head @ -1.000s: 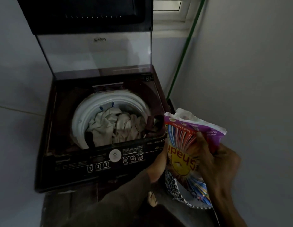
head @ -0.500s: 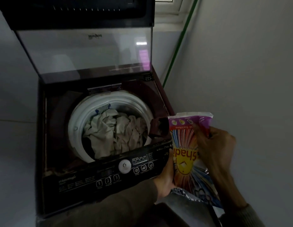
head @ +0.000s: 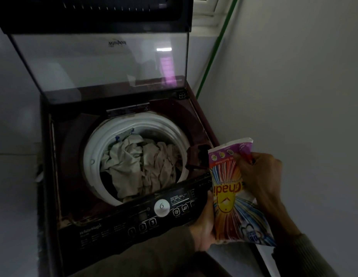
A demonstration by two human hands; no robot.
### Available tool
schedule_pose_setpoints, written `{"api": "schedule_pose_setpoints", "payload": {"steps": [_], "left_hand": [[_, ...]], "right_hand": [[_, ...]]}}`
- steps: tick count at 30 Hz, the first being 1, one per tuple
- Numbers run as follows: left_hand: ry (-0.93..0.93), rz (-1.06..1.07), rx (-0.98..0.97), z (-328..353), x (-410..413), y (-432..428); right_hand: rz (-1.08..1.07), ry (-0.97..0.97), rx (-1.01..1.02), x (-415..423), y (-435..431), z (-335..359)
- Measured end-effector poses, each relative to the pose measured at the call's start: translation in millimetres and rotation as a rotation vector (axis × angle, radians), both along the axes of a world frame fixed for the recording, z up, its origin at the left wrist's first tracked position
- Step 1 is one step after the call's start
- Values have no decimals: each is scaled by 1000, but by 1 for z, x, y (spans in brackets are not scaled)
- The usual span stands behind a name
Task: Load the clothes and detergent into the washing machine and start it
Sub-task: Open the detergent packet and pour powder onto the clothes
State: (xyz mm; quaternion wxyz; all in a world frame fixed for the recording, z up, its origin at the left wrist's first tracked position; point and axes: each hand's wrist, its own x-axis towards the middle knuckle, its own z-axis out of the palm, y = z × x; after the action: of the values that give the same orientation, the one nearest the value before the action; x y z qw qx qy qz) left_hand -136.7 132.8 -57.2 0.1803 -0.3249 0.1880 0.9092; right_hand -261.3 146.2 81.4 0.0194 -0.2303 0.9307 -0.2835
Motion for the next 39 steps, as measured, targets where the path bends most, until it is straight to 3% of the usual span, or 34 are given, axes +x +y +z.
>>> {"api": "schedule_pose_setpoints", "payload": {"steps": [15,39], "left_hand": [[80,31,30,3,8,-6],[-4,31,56,2,2,-7]], "right_hand": [[90,-24,207,-18,-17,6],[130,-14,203,-22,-27,13]]}}
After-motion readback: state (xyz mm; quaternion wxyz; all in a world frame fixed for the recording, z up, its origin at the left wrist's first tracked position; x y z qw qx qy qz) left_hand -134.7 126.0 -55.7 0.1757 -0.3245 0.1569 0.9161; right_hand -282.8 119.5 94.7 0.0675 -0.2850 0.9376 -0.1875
